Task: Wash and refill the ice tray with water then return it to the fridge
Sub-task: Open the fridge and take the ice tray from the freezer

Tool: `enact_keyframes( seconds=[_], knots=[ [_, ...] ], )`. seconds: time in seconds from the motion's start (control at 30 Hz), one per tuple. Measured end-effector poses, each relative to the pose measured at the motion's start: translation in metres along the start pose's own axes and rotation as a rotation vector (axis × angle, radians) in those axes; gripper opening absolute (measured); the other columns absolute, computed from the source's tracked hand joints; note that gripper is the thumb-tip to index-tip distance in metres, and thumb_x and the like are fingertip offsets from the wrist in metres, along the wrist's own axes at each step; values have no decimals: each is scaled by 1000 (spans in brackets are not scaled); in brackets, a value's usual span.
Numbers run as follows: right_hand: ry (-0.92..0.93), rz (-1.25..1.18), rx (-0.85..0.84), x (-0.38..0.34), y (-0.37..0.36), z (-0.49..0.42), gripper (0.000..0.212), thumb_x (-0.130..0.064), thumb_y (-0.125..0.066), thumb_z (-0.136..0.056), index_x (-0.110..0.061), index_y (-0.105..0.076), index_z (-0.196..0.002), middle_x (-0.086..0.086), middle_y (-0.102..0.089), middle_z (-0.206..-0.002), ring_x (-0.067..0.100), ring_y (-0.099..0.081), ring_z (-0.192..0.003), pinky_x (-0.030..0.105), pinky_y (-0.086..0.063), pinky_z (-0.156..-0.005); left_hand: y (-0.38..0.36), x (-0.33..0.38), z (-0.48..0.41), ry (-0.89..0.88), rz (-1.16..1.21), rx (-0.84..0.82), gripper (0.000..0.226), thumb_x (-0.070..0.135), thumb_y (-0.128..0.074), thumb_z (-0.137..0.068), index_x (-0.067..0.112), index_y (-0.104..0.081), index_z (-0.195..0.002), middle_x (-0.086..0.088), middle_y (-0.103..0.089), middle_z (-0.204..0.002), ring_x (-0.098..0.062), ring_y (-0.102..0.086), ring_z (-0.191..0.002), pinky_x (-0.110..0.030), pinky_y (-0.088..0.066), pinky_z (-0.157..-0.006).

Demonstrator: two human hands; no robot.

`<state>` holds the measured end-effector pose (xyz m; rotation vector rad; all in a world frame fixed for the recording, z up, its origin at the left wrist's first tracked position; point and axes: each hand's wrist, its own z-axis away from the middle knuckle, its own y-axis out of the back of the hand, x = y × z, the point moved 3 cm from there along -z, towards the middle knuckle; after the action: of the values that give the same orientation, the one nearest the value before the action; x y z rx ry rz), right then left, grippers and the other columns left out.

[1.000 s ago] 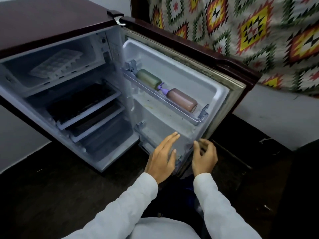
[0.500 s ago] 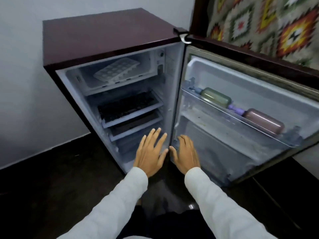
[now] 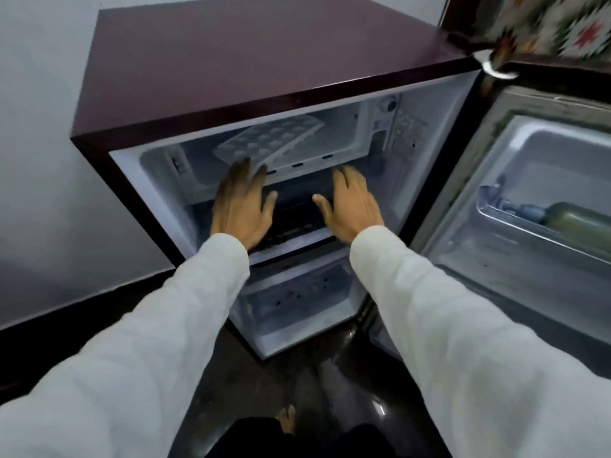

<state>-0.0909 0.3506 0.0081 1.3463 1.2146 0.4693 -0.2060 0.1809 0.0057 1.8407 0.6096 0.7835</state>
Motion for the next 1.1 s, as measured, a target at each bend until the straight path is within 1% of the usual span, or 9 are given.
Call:
enact_keyframes(
  seconds=[0.13, 0.23, 0.4, 0.5, 0.7, 0.8, 0.87, 0.97, 1.1],
  knots=[
    [27, -1, 3, -4, -15, -61, 63, -39, -50, -102, -4, -32, -151, 15, -31, -157, 31, -22, -148, 50, -40, -108, -14, -25, -40, 139, 17, 20, 56, 41, -39, -104, 19, -31, -155, -12, -19, -166, -35, -15, -153, -50, -21, -123],
    [61, 17, -21, -3, -19, -101, 65, -40, -45, -103, -5, -25, -154, 15, -25, -161, 32, -19, -149, 50, -37, -112, -25, -29, -53, 188, -10, 39, 55, 45, -35, -105, 21, -32, -155, -13, -18, -166, -38, -18, -152, -50, -18, -124],
    [113, -3, -41, 1, -30, -157, 65, -44, -41, -104, -10, -23, -156, 11, -22, -163, 30, -17, -150, 48, -29, -117, -37, -28, -61, 266, 40, 81, 51, 42, -31, -106, 21, -38, -151, -14, -22, -165, -42, -33, -144, -53, -31, -118],
    [121, -16, -53, 7, -43, -190, 65, -46, -39, -104, -9, -25, -156, 14, -26, -161, 33, -20, -149, 46, -25, -120, -38, -28, -64, 314, 137, 127, 48, 40, -31, -107, 20, -44, -148, -11, -24, -165, -38, -34, -144, -52, -34, -114],
    [42, 63, -199, 12, -59, -221, 72, -59, -28, -102, -8, -30, -153, 22, -33, -155, 43, -31, -142, 50, -27, -116, -35, -28, -68, 317, 206, 200, 34, 25, -35, -106, 13, -61, -125, -12, -40, -157, -34, -43, -139, -42, -40, -108],
    [19, 14, -210, 11, -58, -221, 75, -60, -32, -98, -9, -32, -153, 22, -36, -154, 42, -35, -139, 49, -31, -115, -31, -30, -70, 314, 223, 218, 34, 20, -33, -105, 8, -64, -113, -15, -51, -147, -33, -48, -134, -35, -40, -104],
    [-18, -63, -221, 11, -53, -218, 79, -62, -38, -90, -10, -37, -151, 19, -42, -150, 40, -39, -137, 46, -34, -114, -28, -28, -69, 331, 258, 214, 37, 17, -32, -105, 7, -65, -117, -15, -53, -145, -30, -46, -137, -26, -36, -106],
    [-85, -226, -193, 10, -37, -205, 89, -66, -45, -68, -18, -50, -142, 11, -55, -139, 33, -51, -127, 45, -43, -108, -21, -18, -62, 380, 359, 220, 37, 11, -35, -104, 6, -65, -124, -13, -56, -142, -25, -46, -136, -10, -23, -98],
    [-167, -333, -168, 9, -20, -180, 66, -47, -61, -78, -18, -53, -137, 8, -60, -132, 27, -56, -122, 39, -48, -102, -6, -8, -50, 428, 463, 218, 39, 6, -37, -100, 9, -65, -127, -9, -53, -147, -22, -43, -141, -10, -22, -103]
  ],
)
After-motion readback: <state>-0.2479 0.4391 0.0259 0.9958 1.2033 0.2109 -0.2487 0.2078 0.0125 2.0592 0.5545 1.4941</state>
